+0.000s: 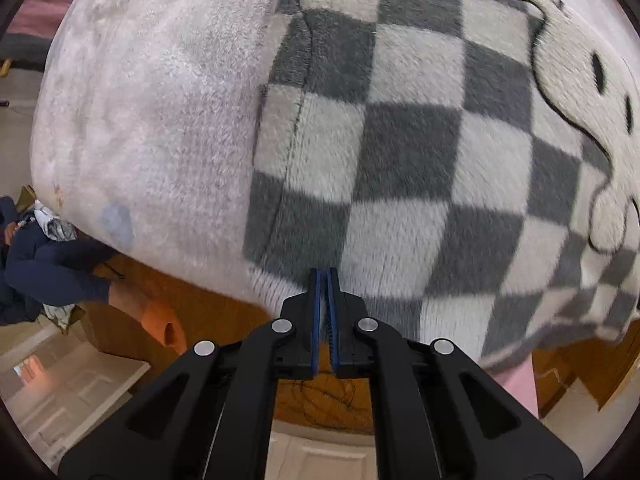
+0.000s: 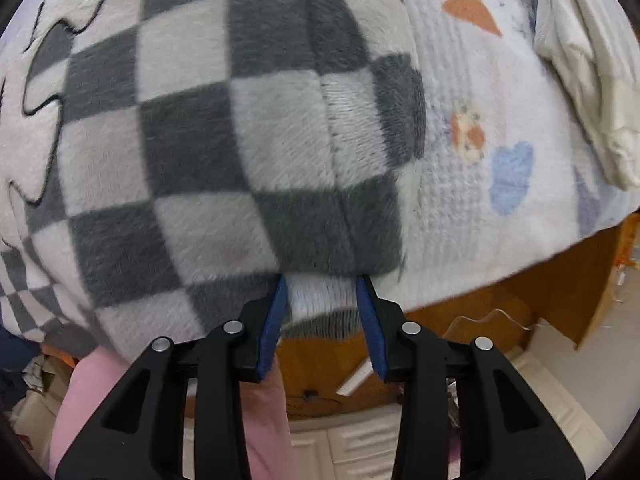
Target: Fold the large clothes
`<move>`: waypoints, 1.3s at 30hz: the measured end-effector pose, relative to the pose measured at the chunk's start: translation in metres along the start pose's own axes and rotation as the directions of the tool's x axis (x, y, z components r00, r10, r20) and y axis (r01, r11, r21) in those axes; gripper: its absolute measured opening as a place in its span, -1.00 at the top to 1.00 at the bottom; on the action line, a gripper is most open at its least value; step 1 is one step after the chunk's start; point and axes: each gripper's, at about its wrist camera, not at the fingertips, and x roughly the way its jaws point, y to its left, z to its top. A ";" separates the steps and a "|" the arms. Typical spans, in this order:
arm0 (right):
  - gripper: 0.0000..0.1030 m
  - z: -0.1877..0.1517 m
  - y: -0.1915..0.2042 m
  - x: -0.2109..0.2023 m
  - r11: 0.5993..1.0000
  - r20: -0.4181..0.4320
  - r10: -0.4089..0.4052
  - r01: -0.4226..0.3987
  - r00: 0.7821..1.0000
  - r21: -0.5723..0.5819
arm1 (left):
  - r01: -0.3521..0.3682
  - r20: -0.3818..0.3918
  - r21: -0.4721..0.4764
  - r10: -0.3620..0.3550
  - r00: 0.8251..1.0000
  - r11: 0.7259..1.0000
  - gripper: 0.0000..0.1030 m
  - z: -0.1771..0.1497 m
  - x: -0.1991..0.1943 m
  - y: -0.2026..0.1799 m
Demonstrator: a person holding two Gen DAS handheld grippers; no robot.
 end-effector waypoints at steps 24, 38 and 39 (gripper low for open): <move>0.38 0.063 0.054 -0.060 0.916 0.100 0.393 -0.381 0.914 -0.124 | 0.238 0.069 0.086 -0.244 0.967 0.967 0.88 0.025 -0.048 -0.068; 0.56 0.146 0.142 -0.074 0.910 0.207 0.349 -0.279 0.914 -0.306 | 0.279 0.198 0.187 -0.314 0.929 0.942 0.93 0.162 -0.041 -0.102; 0.57 0.135 0.124 -0.069 0.924 0.219 0.299 -0.226 0.929 -0.307 | 0.185 0.224 0.176 -0.222 0.949 0.967 0.93 0.150 -0.038 -0.088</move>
